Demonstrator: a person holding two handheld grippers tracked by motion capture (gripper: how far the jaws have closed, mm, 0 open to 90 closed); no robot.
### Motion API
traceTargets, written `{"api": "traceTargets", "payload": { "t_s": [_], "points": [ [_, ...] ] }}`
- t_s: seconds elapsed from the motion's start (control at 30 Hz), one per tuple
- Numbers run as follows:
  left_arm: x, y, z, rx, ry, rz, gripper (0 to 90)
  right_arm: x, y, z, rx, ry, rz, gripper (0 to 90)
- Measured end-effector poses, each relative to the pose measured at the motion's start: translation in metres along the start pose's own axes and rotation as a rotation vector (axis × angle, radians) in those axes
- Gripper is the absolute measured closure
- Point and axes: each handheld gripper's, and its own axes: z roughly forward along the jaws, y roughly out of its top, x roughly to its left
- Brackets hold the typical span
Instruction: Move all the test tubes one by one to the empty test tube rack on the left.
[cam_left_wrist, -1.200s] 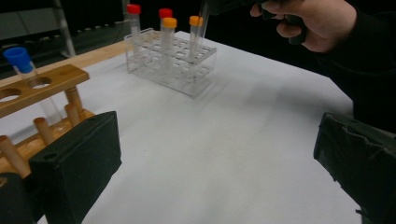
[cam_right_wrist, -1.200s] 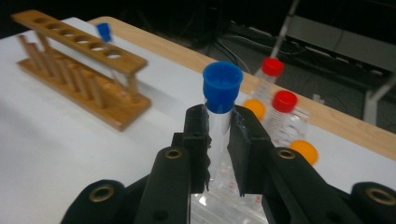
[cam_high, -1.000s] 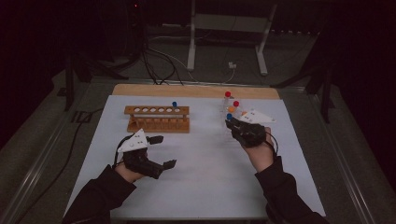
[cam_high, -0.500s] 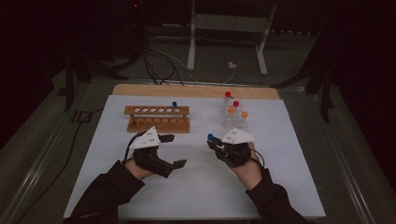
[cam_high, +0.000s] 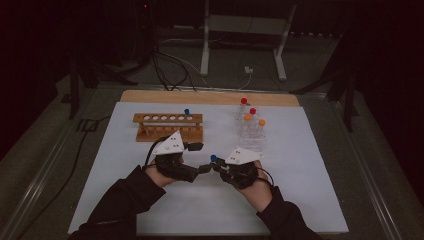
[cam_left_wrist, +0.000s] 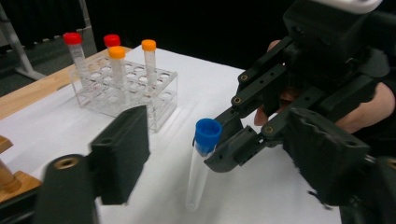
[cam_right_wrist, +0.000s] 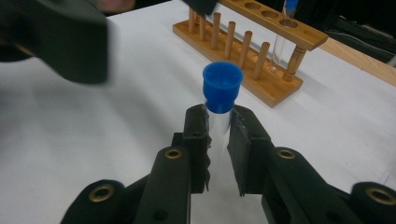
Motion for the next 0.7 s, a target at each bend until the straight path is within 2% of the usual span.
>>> {"api": "traceTargets", "payload": {
  "t_s": [0.07,0.1,0.17,0.3,0.4,0.43,0.53,0.6,0.7],
  "points": [
    [0.000,0.000,0.005,0.011,0.006,-0.003,31.8,0.000,0.000,0.000,-0.002,0.002,-0.002,76.9],
    [0.000,0.000,0.007,0.017,0.010,0.000,39.0,0.001,0.001,-0.001,-0.004,0.004,-0.004,76.9],
    [0.000,-0.001,0.011,0.024,0.014,0.003,41.5,0.001,0.001,-0.001,-0.004,0.005,-0.003,76.9],
    [0.001,-0.002,0.017,0.034,0.020,0.008,55.8,0.001,0.002,-0.003,-0.010,0.006,-0.002,76.9],
    [0.002,-0.002,0.020,0.041,0.021,0.013,60.8,0.001,0.002,-0.003,-0.010,0.007,-0.003,76.9],
    [0.002,-0.002,0.020,0.045,0.022,0.013,65.5,0.001,0.002,-0.003,-0.010,0.006,-0.004,76.9],
    [0.002,-0.002,0.022,0.045,0.012,0.015,69.0,0.001,0.002,-0.003,-0.010,0.007,-0.003,76.9],
    [0.001,-0.001,0.023,0.046,0.010,0.022,75.2,0.000,0.002,-0.003,-0.010,0.002,0.000,76.9],
    [0.001,-0.001,0.023,0.044,0.011,0.026,76.4,0.000,0.001,-0.003,-0.012,0.002,0.005,76.9]
  ]
}}
